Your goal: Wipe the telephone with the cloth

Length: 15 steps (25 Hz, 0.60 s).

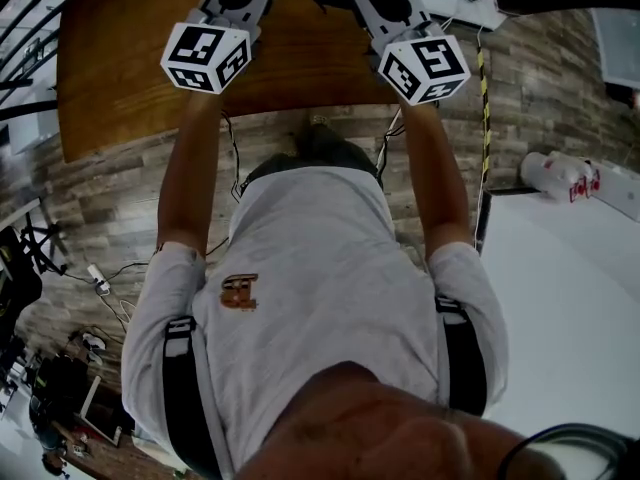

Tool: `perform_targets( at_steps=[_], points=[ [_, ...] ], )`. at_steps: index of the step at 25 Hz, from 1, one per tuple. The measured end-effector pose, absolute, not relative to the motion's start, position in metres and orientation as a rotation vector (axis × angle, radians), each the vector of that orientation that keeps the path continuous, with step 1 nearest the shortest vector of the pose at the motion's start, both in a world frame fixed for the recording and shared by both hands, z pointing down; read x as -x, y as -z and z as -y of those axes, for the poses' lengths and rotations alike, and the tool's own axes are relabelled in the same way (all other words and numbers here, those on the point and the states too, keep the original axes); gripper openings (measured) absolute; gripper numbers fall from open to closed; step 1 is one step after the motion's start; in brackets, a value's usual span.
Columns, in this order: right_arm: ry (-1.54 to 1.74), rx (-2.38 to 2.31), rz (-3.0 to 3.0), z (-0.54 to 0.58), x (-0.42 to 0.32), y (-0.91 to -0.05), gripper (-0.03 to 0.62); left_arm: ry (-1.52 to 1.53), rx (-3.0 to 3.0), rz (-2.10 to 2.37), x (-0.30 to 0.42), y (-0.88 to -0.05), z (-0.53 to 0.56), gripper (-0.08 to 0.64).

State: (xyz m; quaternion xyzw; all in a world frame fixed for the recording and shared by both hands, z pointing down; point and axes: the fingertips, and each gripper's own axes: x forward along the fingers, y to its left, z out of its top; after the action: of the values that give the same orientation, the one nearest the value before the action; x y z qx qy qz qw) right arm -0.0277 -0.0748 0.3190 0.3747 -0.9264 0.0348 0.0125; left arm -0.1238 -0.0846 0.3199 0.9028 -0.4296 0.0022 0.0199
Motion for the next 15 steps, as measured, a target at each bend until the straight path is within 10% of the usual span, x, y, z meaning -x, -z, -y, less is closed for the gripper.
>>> perform_targets(
  at_steps=[15],
  points=[
    [-0.131,-1.025,2.926,0.192,-0.011,-0.335,0.072,-0.111,-2.718,1.445,0.081,-0.344,0.195,0.018]
  ],
)
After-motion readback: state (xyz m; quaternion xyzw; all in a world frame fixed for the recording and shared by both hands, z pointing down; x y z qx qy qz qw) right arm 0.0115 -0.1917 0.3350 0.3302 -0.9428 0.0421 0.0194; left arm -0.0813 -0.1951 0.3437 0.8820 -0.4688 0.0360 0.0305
